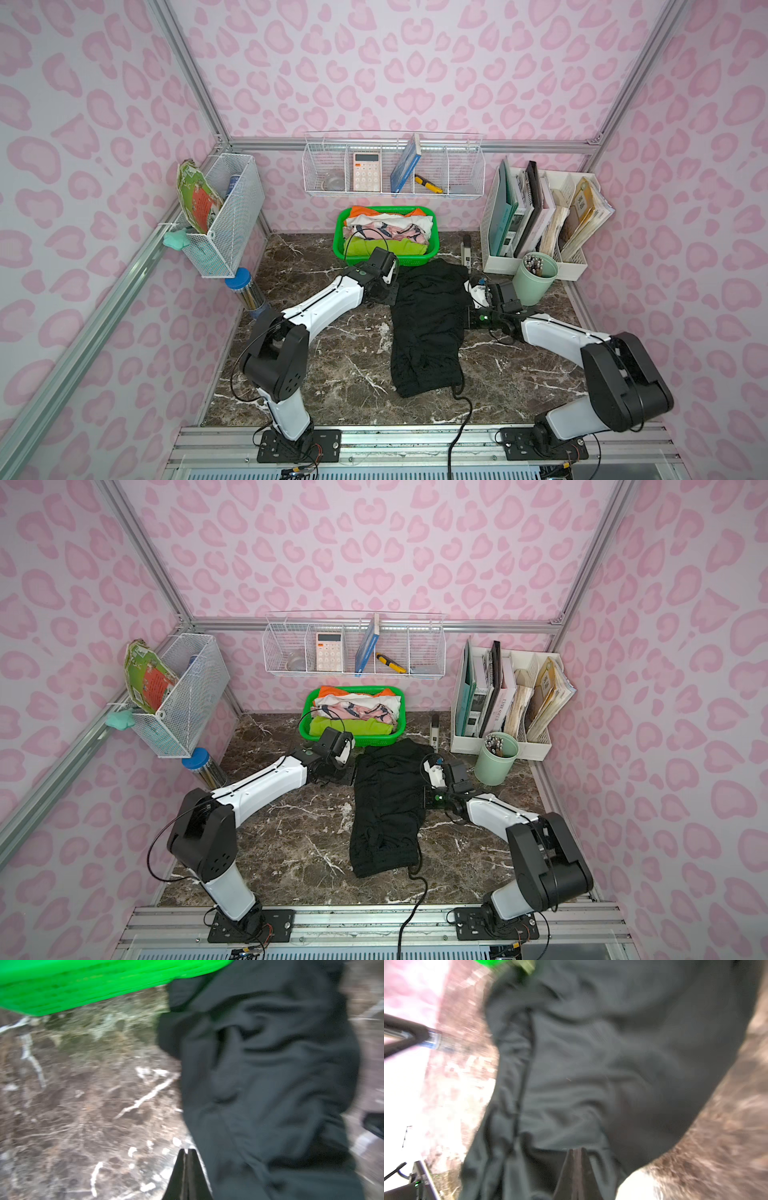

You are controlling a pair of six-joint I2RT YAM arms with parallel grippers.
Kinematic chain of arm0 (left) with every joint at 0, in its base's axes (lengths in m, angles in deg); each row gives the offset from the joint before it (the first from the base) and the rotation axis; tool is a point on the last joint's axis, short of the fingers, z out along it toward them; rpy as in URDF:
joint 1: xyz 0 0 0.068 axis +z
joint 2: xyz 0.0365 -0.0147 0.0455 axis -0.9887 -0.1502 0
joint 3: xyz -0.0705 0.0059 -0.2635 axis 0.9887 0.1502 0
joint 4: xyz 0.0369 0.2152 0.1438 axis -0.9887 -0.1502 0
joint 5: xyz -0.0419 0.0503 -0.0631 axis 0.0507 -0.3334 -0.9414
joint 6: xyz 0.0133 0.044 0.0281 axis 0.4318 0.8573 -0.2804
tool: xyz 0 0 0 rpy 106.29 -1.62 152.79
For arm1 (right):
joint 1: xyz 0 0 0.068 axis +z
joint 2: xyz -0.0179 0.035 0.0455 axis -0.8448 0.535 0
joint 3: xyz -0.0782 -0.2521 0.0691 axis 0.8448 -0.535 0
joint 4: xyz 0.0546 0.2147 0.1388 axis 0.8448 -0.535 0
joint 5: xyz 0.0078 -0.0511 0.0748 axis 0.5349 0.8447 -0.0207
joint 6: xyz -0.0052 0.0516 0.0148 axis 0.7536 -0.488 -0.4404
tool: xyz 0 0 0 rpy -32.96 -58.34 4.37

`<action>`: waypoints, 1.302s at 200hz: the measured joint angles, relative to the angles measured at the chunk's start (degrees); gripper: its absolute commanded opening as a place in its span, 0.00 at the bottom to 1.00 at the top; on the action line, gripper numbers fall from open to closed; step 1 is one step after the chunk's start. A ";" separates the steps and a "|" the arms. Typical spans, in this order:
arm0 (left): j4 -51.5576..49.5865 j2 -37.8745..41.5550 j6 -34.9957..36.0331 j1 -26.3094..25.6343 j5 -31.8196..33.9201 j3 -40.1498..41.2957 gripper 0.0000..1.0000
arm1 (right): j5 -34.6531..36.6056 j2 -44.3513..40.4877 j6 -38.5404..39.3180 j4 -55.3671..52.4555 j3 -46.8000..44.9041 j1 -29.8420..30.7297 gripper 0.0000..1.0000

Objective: Roll up the shorts
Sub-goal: Adjust the shorts at the center of the board.

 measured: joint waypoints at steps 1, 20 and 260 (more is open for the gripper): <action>0.00 0.17 0.07 -0.15 -0.20 0.09 0.00 | -0.02 -0.26 0.04 -0.07 -0.04 -0.02 0.40; -0.35 3.30 0.55 -3.04 -4.74 1.79 0.00 | -0.11 -4.11 1.27 -1.92 -1.20 -0.50 0.60; 0.50 6.29 -10.36 -19.56 -11.28 17.77 0.00 | -15.32 -19.56 -8.85 -2.38 -24.22 5.95 0.99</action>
